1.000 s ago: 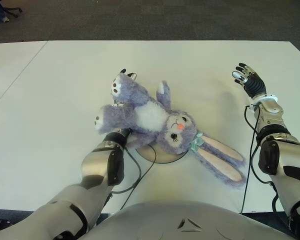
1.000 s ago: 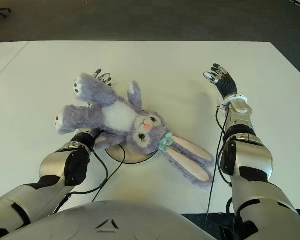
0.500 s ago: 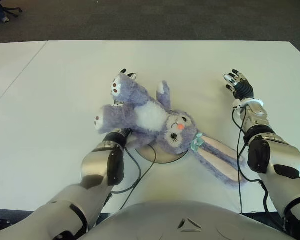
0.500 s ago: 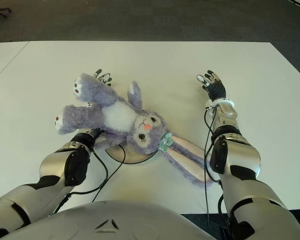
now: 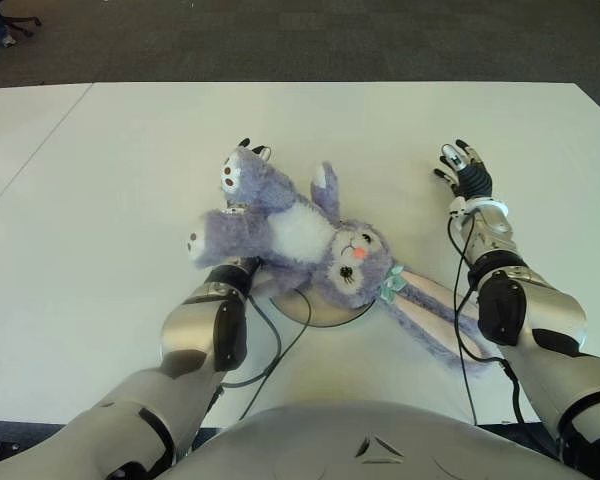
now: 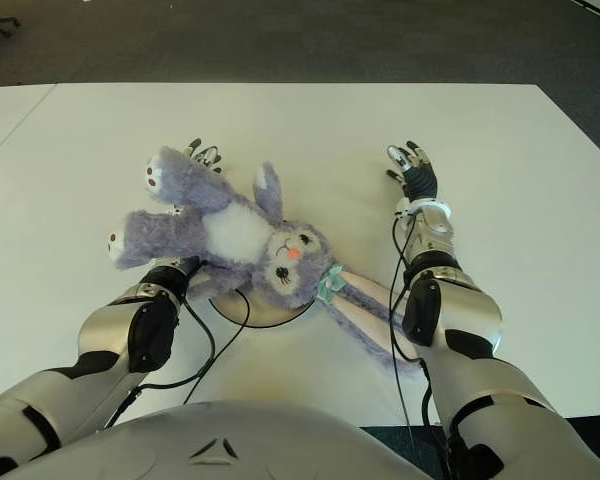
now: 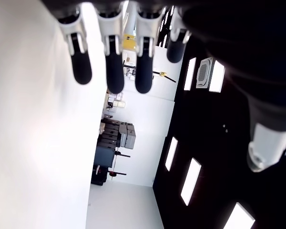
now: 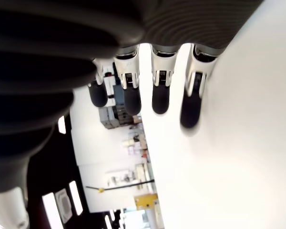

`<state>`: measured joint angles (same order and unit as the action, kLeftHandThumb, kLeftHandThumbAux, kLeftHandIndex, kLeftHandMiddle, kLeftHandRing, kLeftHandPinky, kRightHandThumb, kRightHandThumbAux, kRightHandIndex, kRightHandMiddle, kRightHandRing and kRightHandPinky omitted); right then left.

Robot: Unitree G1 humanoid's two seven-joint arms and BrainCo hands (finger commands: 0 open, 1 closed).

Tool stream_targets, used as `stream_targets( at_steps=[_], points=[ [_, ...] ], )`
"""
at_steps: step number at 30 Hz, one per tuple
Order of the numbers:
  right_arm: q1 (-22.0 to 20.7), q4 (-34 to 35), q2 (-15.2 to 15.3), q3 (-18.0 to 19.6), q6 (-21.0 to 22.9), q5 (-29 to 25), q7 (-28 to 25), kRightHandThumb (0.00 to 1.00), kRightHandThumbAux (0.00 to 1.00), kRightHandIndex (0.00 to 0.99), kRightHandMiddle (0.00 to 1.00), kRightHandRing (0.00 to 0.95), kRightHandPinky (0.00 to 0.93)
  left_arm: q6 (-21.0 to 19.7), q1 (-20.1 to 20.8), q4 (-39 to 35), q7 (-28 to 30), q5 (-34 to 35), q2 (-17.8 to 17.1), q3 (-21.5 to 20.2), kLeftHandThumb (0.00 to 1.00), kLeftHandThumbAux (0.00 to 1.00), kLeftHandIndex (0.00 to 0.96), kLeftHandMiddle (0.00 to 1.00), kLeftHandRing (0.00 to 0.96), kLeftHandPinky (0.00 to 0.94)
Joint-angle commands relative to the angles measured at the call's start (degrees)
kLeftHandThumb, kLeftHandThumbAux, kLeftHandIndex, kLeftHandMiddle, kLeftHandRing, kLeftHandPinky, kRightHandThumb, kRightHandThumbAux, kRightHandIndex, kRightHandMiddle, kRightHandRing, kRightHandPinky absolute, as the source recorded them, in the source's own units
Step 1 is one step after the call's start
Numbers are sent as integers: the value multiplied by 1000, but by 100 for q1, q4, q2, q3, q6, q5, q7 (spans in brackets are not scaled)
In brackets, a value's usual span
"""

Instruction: Put the doll into the plate.

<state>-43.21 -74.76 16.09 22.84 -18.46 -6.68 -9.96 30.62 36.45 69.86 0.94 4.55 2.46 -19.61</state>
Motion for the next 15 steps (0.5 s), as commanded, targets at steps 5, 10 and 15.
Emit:
stream_targets(
  at_steps=[5,10,15],
  points=[
    [516,-271,-804,-72,-127,123,439,0,689,190,221,188,165,-735,-1193,738,80,93,128,-110,0,568,123,251,251,222],
    [1017,-280,-1220,136,-472,-97,298,0,673,188,212,180,154,-718,-1216,733,107,94,108,-111,0,554,113,240,239,208],
    [1345,-265,-1401,277,-813,-210,71,0,644,190,205,171,141,-658,-1253,718,163,83,88,-95,0,551,118,236,235,211]
  ],
)
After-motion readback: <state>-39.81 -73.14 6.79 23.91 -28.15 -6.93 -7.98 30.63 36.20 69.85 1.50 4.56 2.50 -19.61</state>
